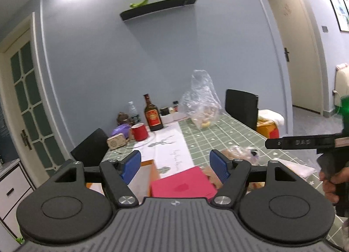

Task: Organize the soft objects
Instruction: 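Move both tools back over the table toward the brown plush and white mesh bag, then grasp the brown rope-knit plush with the left tool while the right tool grasps the white mesh bag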

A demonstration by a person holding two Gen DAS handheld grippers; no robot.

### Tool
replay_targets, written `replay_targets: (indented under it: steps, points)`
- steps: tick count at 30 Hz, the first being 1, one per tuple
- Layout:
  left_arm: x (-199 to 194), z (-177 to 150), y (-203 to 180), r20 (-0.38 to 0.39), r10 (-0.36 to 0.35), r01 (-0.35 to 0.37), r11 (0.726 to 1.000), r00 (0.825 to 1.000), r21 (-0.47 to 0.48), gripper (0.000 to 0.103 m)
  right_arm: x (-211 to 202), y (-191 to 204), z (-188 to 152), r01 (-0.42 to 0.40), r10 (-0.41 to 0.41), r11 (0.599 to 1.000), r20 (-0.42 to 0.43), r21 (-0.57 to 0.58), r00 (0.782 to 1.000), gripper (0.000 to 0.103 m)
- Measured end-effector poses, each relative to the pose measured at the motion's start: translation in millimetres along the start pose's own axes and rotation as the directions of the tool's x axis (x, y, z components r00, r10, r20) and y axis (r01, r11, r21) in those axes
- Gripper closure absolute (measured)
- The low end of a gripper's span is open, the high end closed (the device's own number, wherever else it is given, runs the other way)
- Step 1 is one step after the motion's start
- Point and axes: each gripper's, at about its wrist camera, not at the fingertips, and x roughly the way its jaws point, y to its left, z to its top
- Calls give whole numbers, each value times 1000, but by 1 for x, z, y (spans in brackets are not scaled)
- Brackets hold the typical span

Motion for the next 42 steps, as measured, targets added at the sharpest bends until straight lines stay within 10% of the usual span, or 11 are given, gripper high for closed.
replay_targets:
  steps: [8, 17, 29, 37, 42]
  points:
    - [32, 3, -58, -38, -32, 35, 997, 999, 67, 19, 10, -47, -6, 264, -267, 954, 3, 140, 964, 9]
    - [75, 0, -89, -42, -104, 107, 992, 994, 67, 19, 27, -78, -16, 338, -312, 905, -137, 257, 940, 7]
    - [95, -18, -102, -77, -86, 95, 989, 993, 116, 19, 62, -61, -26, 410, -396, 912, -219, 22, 892, 11]
    - [97, -32, -108, -52, -40, 50, 978, 998, 205, 19, 64, -61, -29, 395, -389, 918, -224, -22, 893, 78]
    - [103, -34, -108, -80, -44, 59, 980, 996, 192, 19, 58, -56, -28, 372, -374, 927, -196, -52, 906, 94]
